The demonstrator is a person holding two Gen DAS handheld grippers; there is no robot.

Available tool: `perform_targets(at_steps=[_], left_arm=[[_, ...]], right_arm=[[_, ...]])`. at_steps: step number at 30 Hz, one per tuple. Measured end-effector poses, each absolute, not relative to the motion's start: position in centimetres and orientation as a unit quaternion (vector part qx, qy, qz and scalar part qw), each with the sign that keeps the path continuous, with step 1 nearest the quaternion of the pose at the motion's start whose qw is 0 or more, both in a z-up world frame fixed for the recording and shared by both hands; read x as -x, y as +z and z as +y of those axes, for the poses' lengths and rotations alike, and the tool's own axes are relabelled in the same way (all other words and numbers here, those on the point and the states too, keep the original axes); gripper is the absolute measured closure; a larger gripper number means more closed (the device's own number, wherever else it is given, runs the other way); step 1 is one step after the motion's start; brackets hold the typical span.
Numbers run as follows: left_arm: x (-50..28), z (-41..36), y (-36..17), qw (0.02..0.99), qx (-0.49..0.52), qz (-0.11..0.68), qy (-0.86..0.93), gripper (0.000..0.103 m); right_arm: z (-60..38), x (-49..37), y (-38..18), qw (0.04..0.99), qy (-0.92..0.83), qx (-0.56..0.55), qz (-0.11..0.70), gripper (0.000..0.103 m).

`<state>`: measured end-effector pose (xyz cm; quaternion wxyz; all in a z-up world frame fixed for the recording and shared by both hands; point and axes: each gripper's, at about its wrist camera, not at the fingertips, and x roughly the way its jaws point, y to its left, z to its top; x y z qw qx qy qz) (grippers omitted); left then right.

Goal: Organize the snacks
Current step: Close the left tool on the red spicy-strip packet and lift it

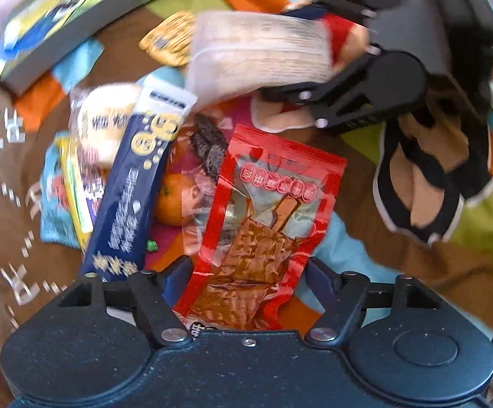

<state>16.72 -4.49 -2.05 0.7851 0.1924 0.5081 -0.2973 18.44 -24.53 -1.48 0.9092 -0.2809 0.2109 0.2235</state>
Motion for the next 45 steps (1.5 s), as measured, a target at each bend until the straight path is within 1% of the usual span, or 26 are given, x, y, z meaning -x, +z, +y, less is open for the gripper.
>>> perform_targets(at_steps=[5,9,12,16,17,21,23,27,33,35,37,38,41,42,45], left_arm=[[-17.3,-4.0,-2.4,0.813,-0.075,0.54,-0.206,0.027],[-16.6,-3.9,-2.5,0.828,-0.051,0.528,-0.179,0.028],[-15.9,-3.6,-2.4,0.829,-0.023,0.533,-0.166,0.029],[-16.2,-3.0,-2.1,0.821,0.023,0.55,-0.149,0.028],[-16.1,-3.0,-2.1,0.82,0.024,0.551,-0.152,0.025],[-16.7,-4.0,-2.4,0.82,0.001,0.547,-0.169,0.016],[-17.0,-4.7,-2.7,0.819,-0.021,0.545,-0.18,0.014],[-17.0,-5.5,-2.9,0.814,-0.059,0.546,-0.19,0.014],[-15.2,-6.2,-2.8,0.831,-0.082,0.53,-0.148,0.017],[-14.1,-6.6,-2.8,0.842,-0.096,0.512,-0.138,0.019],[-13.2,-6.9,-2.7,0.851,-0.109,0.496,-0.135,0.022],[-12.8,-7.0,-2.6,0.854,-0.114,0.489,-0.137,0.027],[-12.1,-7.2,-2.3,0.857,-0.128,0.473,-0.158,0.041],[-12.0,-7.2,-2.3,0.858,-0.13,0.469,-0.164,0.043],[-12.2,-7.1,-2.3,0.859,-0.123,0.468,-0.168,0.042]], right_arm=[[-25.1,-18.8,-1.0,0.913,0.194,0.245,0.261,0.023],[-26.0,-19.0,-0.3,0.914,0.18,0.199,0.305,0.024],[-26.5,-18.3,0.0,0.901,0.195,0.174,0.347,0.024],[-25.9,-17.1,-0.3,0.895,0.206,0.186,0.35,0.019],[-25.8,-17.1,-0.5,0.895,0.206,0.194,0.346,0.016],[-25.9,-17.8,-0.9,0.895,0.214,0.177,0.349,0.013],[-26.3,-18.3,-1.0,0.896,0.217,0.161,0.352,0.012],[-26.5,-18.2,-1.3,0.898,0.219,0.153,0.349,0.011],[-25.5,-17.0,-1.1,0.903,0.211,0.191,0.321,0.012],[-25.3,-16.7,-0.9,0.904,0.212,0.198,0.314,0.017],[-25.2,-16.4,-0.8,0.904,0.211,0.201,0.312,0.019],[-25.2,-16.3,-0.8,0.903,0.213,0.203,0.313,0.022],[-24.9,-16.0,-0.8,0.9,0.213,0.215,0.315,0.023],[-24.8,-15.9,-0.8,0.899,0.213,0.218,0.315,0.023],[-24.7,-15.9,-0.9,0.898,0.213,0.221,0.315,0.022]])
